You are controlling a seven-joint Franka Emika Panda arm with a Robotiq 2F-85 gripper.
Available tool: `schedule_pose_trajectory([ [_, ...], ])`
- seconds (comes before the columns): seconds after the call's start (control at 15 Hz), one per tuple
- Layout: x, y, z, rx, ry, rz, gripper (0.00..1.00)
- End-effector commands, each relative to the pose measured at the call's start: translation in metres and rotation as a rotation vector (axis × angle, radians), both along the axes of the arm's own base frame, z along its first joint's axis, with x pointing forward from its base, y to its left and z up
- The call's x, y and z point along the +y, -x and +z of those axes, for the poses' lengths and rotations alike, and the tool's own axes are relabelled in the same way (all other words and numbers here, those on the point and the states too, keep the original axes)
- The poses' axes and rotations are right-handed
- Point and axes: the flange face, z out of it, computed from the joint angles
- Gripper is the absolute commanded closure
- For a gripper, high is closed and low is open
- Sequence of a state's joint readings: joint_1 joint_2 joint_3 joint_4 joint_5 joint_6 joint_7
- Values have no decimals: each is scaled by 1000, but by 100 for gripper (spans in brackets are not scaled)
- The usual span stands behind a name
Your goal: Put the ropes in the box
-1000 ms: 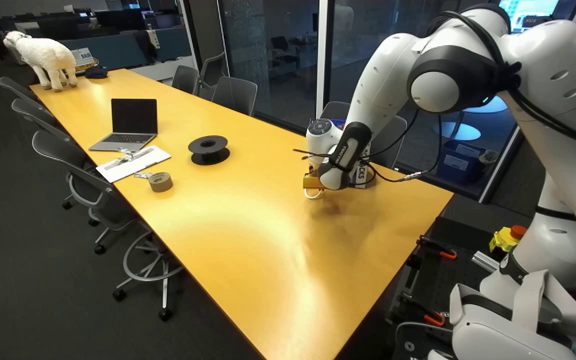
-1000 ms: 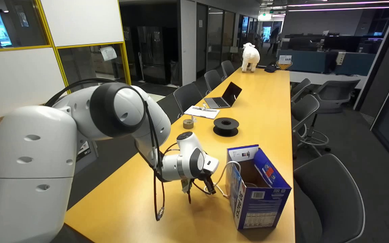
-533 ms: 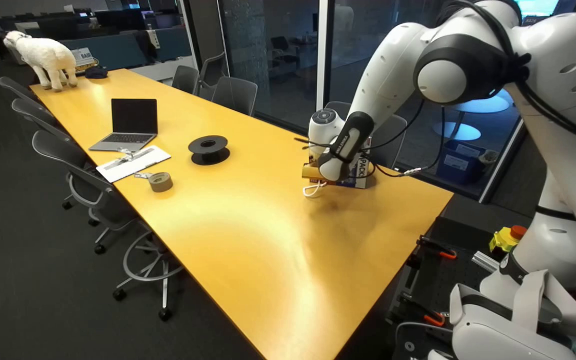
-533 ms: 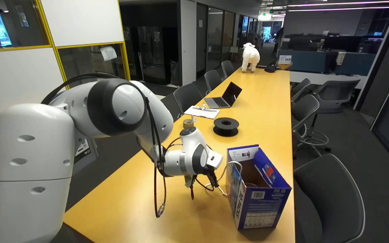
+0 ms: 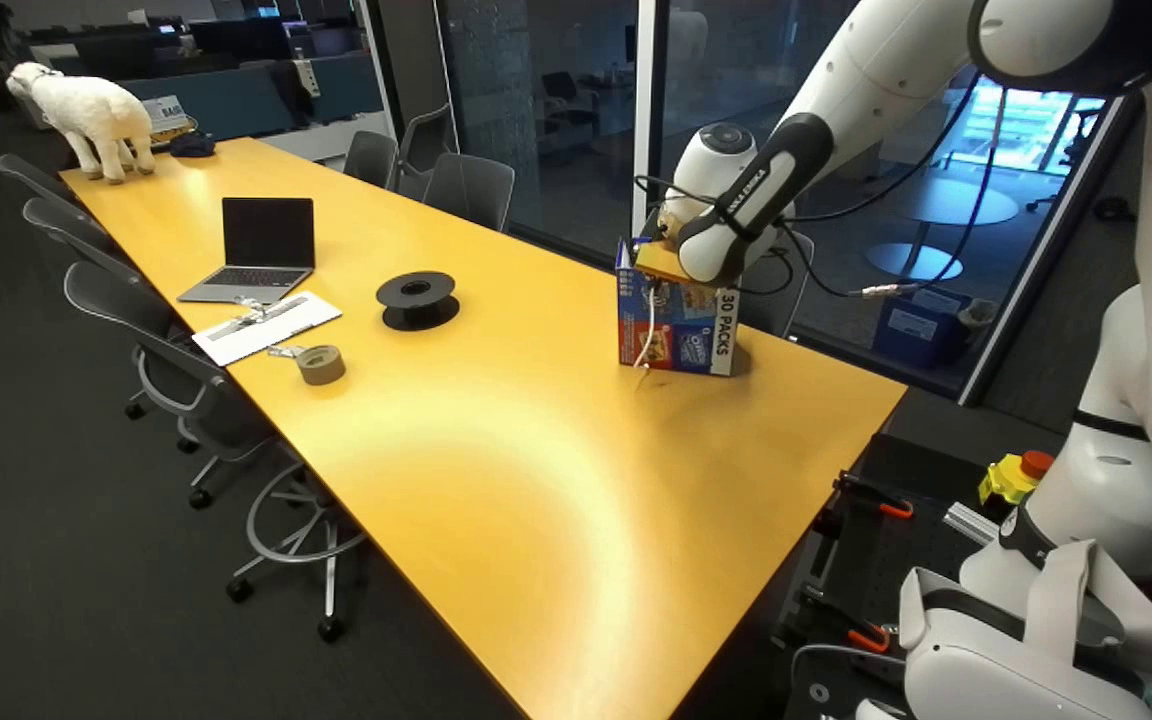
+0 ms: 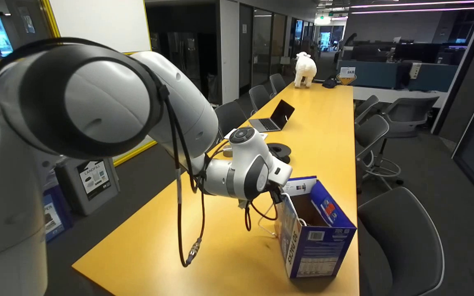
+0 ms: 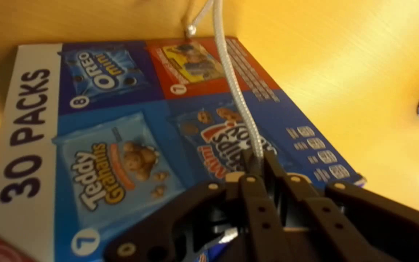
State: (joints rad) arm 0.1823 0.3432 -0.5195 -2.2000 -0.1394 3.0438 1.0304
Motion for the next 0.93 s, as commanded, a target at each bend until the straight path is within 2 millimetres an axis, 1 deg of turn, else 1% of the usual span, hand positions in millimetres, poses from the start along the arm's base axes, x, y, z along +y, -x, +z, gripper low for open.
schedule_pose_trajectory([
  [0.0, -9, 24, 50, -121, 9, 6, 89],
  [0.33, -25, 36, 99, -263, 17, -11, 89],
  [0.6, -38, 29, 136, -344, -12, -88, 89],
  [0.87, -43, 18, 172, -421, -60, -164, 89],
])
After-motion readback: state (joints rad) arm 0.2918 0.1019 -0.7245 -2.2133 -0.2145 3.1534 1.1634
